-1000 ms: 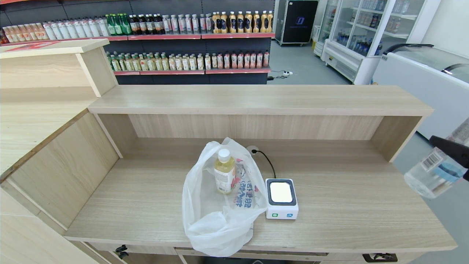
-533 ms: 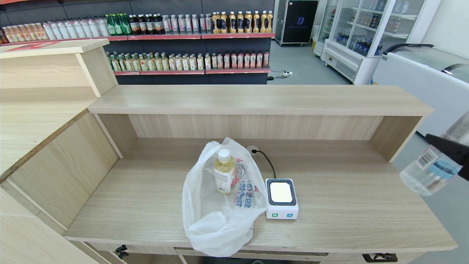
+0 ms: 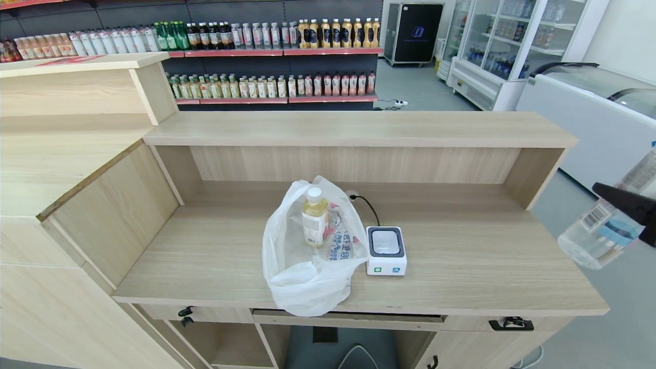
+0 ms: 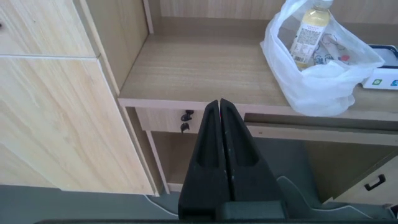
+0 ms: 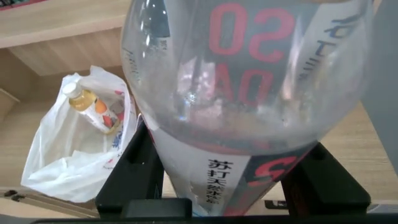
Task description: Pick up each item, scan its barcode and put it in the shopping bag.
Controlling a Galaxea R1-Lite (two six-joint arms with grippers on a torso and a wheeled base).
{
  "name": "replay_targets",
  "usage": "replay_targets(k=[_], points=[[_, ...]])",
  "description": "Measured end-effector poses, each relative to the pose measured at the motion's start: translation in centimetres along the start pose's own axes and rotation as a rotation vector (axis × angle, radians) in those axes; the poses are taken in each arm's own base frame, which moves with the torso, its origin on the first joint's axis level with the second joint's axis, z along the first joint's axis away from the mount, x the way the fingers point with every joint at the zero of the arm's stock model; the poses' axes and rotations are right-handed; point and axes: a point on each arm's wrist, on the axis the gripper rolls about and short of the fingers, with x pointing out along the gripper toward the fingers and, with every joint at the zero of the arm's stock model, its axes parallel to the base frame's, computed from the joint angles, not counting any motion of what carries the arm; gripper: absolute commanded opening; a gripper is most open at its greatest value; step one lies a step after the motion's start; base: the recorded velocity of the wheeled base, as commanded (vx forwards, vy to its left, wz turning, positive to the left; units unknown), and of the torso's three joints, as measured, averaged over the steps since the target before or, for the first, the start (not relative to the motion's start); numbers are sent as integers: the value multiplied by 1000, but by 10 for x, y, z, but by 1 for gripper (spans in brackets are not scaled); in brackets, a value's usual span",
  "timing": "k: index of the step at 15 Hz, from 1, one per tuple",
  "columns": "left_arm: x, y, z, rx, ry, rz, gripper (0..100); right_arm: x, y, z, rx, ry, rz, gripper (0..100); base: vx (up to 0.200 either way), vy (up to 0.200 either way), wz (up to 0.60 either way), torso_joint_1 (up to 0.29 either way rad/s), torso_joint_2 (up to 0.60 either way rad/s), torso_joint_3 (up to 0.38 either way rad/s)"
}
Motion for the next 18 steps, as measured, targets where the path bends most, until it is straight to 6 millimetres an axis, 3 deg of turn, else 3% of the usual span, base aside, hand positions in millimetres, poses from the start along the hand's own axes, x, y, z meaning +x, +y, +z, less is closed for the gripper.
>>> replay_targets(k=[3, 6, 11, 15, 18], points=[[0, 0, 0, 0, 0, 1, 0, 16, 0, 8, -38, -3, -11, 0, 0, 0, 0, 0, 0, 0], [0, 0, 0, 0, 0, 0, 0, 30, 3, 4, -247, 24, 21, 0, 0, 0, 0, 0, 0, 0], [0, 0, 0, 0, 0, 0, 0, 49, 6, 12, -468, -104, -4, 0, 0, 0, 0, 0, 0, 0], [0, 0, 0, 0, 0, 1, 0, 55, 8, 10, -572, -110, -20, 0, 0, 0, 600, 1, 6, 0], [0, 0, 0, 0, 0, 0, 0, 61, 27, 12, -570, -124, -4, 0, 0, 0, 600, 2, -2, 1]])
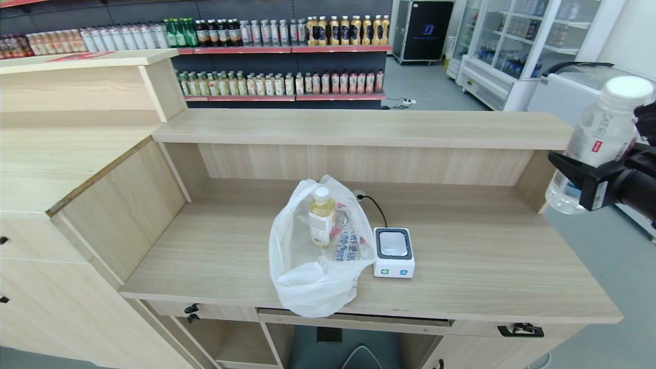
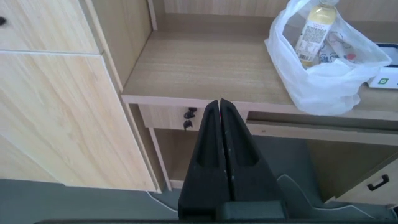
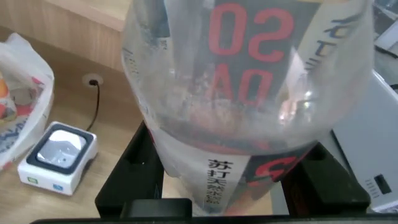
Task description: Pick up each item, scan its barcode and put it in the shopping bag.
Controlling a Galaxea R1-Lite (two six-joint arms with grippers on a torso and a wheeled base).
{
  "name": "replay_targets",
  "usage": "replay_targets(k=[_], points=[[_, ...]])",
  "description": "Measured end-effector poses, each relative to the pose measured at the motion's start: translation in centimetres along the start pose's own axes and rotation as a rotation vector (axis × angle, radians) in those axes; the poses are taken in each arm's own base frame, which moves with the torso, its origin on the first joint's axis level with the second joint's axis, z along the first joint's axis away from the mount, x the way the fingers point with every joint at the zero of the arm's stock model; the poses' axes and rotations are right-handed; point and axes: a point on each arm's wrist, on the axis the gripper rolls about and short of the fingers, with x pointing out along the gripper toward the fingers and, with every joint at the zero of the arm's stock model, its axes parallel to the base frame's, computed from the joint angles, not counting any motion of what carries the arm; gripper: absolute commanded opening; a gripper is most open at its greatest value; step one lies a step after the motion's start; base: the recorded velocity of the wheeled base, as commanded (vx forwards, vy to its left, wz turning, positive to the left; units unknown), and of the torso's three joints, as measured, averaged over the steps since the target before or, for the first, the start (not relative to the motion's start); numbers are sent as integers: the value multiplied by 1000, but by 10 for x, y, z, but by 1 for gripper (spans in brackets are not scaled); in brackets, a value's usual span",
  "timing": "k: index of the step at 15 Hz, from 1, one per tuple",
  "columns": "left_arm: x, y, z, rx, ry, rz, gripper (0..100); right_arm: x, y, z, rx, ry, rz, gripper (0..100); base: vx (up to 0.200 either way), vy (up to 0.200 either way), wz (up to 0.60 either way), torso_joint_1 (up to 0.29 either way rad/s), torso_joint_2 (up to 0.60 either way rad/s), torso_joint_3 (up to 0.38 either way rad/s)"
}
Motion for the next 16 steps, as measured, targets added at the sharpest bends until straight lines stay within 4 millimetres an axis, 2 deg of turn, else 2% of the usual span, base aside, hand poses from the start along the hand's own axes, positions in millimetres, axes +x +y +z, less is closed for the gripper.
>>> replay_targets(k=[2, 4, 6, 9, 11, 13, 16], points=[[0, 0, 0, 0, 0, 0, 0, 4, 14, 4, 6, -2, 44, 0, 0, 0, 600, -37, 83, 44], [0, 0, 0, 0, 1, 1, 0, 6, 22, 2, 40, 3, 97, 0, 0, 0, 0, -166, 322, 151], [0, 0, 0, 0, 0, 1, 0, 9, 28, -10, 161, 61, 205, 0, 0, 0, 0, -176, 369, 173], [0, 0, 0, 0, 0, -1, 0, 17, 22, -33, 266, 102, 321, 0, 0, 0, 0, -191, 378, 183], [0, 0, 0, 0, 0, 1, 0, 25, 19, -47, 295, 126, 336, 0, 0, 0, 0, -173, 346, 168], [0, 0, 0, 0, 0, 0, 0, 39, 21, -54, 298, 76, 350, 0, 0, 0, 0, -61, 129, 63], [0, 0, 0, 0, 0, 0, 0, 53, 29, -66, 308, 39, 459, 0, 0, 0, 0, -7, 22, 11]])
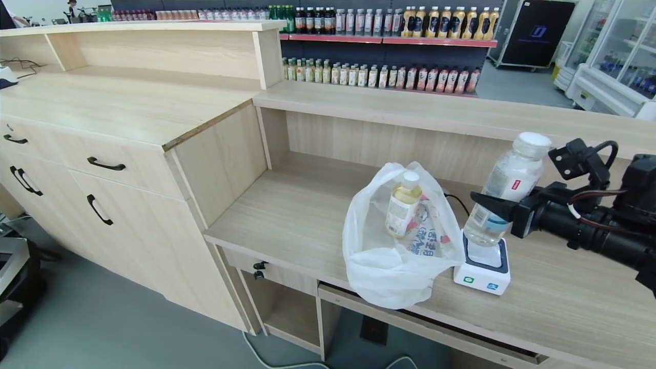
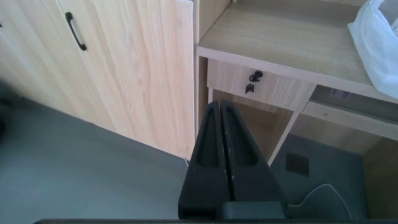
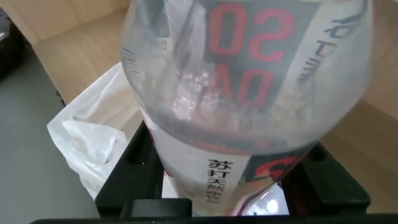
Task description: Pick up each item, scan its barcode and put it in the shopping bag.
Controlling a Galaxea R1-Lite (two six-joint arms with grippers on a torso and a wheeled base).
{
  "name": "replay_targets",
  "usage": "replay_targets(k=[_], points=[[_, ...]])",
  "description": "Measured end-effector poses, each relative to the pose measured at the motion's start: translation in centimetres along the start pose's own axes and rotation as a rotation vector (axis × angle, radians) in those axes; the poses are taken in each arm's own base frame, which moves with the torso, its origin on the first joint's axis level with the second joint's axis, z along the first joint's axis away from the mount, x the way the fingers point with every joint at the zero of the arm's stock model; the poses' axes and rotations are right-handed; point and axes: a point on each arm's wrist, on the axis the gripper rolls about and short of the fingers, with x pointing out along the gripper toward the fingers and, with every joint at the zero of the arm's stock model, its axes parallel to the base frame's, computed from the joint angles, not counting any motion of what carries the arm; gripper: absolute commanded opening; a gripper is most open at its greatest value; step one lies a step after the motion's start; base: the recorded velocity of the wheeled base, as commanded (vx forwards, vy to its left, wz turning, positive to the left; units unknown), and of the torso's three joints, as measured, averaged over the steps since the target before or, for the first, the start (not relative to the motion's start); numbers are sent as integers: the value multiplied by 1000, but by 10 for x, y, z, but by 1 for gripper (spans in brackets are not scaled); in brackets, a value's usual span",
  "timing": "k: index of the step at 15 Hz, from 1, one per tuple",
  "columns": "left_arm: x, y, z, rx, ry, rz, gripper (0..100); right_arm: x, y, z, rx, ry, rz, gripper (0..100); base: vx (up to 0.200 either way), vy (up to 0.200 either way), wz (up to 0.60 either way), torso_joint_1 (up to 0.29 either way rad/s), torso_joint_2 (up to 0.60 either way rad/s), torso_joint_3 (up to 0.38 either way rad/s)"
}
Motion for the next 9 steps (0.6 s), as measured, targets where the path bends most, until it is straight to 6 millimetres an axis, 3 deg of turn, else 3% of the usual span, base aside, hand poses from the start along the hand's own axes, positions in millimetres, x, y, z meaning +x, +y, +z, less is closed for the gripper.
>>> replay_targets(k=[9], points=[[0, 0, 0, 0, 0, 0, 0, 38, -3, -36, 18, 12, 174, 0, 0, 0, 0, 0, 0, 0]])
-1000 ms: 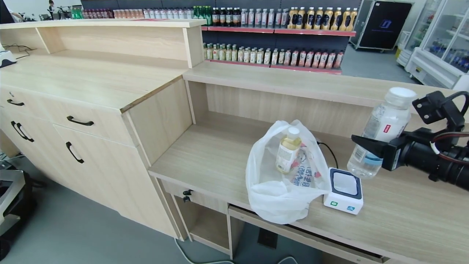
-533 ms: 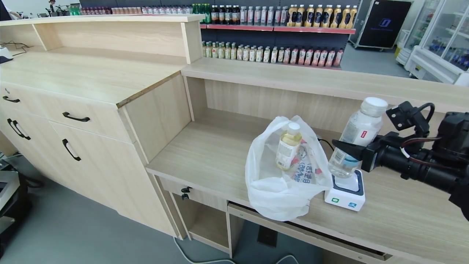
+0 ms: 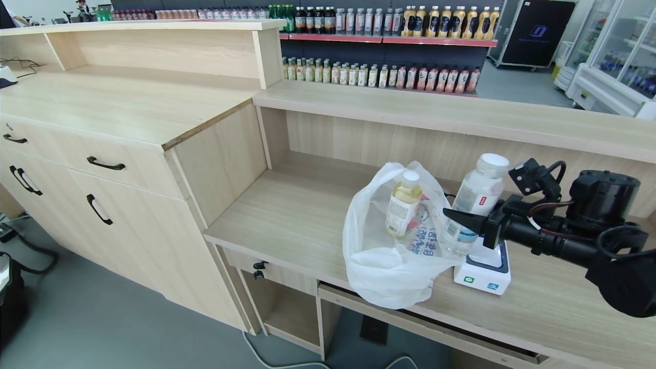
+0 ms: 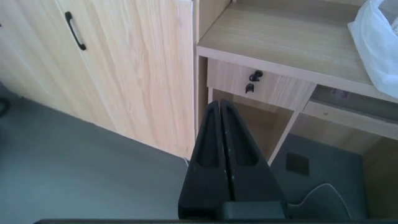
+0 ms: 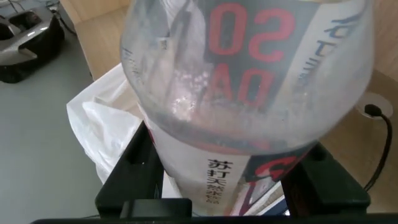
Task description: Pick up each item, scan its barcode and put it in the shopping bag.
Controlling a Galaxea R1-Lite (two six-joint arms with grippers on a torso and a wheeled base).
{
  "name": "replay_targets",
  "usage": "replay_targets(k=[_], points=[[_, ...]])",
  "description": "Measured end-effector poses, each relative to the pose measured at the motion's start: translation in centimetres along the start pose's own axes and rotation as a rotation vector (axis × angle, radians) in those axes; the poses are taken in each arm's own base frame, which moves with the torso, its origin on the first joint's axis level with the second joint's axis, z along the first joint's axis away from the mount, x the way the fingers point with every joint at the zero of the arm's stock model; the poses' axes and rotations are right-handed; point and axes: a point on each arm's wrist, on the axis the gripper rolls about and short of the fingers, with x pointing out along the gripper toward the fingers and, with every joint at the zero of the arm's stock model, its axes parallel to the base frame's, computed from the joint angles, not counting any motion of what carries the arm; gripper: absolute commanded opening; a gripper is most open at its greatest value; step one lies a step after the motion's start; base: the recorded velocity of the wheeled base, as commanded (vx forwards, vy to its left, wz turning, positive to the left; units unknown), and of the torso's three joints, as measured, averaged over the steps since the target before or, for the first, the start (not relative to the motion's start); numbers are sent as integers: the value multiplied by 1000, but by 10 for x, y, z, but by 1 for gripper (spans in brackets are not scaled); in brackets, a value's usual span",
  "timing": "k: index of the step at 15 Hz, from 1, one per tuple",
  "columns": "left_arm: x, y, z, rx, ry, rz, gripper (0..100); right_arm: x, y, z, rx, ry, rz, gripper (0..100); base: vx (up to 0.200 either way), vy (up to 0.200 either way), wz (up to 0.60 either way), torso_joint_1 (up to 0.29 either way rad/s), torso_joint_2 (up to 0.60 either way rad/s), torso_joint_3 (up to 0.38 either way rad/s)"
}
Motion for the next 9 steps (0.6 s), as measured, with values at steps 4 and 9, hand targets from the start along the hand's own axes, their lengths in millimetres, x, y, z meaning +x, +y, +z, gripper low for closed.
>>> replay_targets(k=[4, 9], points=[[0, 0, 0, 0, 0, 0, 0, 23, -5, -11, -4, -5, 24, 0, 0, 0, 0, 0, 0, 0], [0, 0, 0, 0, 0, 0, 0, 41, -8, -26, -7, -20, 84, 0, 0, 0, 0, 0, 0, 0]])
